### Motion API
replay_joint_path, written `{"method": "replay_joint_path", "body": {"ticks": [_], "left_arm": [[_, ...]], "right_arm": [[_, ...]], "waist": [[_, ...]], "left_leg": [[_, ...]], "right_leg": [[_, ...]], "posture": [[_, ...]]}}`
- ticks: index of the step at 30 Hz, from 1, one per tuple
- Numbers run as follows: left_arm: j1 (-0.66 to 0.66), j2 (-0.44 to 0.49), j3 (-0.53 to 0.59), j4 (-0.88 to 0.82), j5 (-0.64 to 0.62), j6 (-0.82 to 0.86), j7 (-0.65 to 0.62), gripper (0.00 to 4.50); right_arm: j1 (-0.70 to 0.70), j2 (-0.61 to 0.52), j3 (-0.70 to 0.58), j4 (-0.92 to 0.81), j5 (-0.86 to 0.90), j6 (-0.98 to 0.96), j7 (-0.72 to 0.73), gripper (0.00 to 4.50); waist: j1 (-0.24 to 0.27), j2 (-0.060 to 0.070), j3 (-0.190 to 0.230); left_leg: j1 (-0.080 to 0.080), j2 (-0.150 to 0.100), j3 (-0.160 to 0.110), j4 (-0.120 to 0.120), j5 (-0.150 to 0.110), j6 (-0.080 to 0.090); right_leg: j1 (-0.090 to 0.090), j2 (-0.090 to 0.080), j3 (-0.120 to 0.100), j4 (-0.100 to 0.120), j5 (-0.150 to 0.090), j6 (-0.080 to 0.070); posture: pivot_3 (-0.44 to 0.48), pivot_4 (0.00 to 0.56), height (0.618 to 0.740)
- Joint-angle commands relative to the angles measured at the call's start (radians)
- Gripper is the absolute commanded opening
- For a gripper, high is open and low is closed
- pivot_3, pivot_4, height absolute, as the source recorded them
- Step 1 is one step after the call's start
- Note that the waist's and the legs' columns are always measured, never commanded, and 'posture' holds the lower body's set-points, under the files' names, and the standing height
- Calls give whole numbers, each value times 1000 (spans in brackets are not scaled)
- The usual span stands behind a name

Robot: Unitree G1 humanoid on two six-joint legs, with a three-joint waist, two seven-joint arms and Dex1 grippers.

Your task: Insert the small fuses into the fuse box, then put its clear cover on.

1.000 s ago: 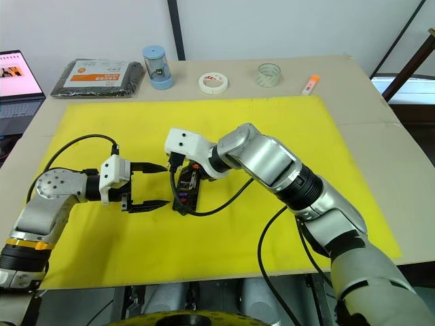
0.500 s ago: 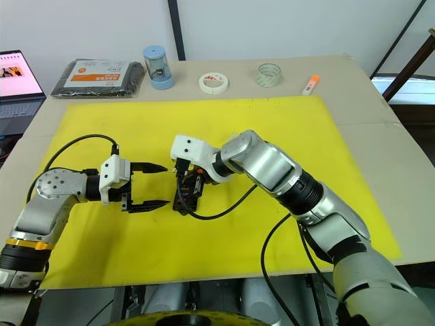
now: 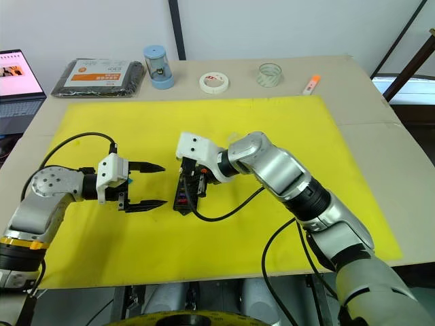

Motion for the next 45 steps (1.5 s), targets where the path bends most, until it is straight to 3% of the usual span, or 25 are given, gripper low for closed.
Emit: {"method": "replay_joint_path", "body": {"ticks": [1, 5, 8, 14, 20, 27, 34, 39, 45], "left_arm": [[-7, 52, 58, -93, -62, 108, 15, 4500], [51, 132, 146, -146, -127, 219, 14, 4500], [123, 220, 282, -136, -167, 298, 10, 4500], [221, 321, 484, -29, -196, 354, -34, 4500], [343, 404, 626, 203, -97, 246, -100, 4500], [352, 438, 644, 383, -43, 136, -134, 4500], [274, 388, 558, 347, -81, 169, -140, 4500], [131, 336, 438, 362, -182, 373, -189, 4500], [-124, 265, 265, 594, -184, 615, -215, 4500]], "right_arm": [[20, -55, -120, -73, 32, -80, 24, 31], [79, -181, -200, -113, 66, -121, 98, 31], [165, -349, -284, -108, 79, -173, 195, 606], [283, -550, -417, -15, 71, -253, 270, 2504], [416, -676, -519, 99, 41, -343, 303, 4473], [452, -708, -546, 148, 31, -392, 307, 4473], [373, -658, -519, 86, 56, -359, 270, 4473], [179, -513, -457, -35, 171, -197, 226, 4473], [8, -314, -306, -99, 199, -103, 170, 4473]], "waist": [[1, 0, 0], [0, 0, 0], [1, 0, 1], [1, 0, 3], [0, 1, 3], [0, 2, 4], [1, 2, 4], [-3, 1, 3], [2, -1, 2]], "left_leg": [[0, 0, 0, 0, 0, 0], [1, 0, -1, 0, -2, 4], [1, 0, 0, -1, -2, 4], [2, 0, 0, -1, -3, 5], [1, 1, 2, -1, -2, 4], [1, 1, 3, -1, -3, 5], [1, 0, 3, -1, -3, 4], [1, 1, 4, -1, 0, 0], [0, -1, 3, 0, 1, -2]], "right_leg": [[0, 0, 0, 0, 0, 0], [1, 0, 0, -1, 0, 0], [1, 0, 0, -1, 0, 0], [0, 0, 0, -3, 0, 0], [-2, 0, 0, -3, 0, 0], [-3, -1, 0, -2, -1, 0], [-3, -2, 0, -1, 0, 0], [-3, 0, 1, 0, 0, 0], [-3, 1, 1, 2, 0, 0]], "posture": [[0, 150, 740], [0, 150, 740], [0, 150, 740], [0, 150, 740], [0, 150, 740], [0, 150, 740], [0, 150, 740], [0, 150, 740], [0, 150, 740]]}}
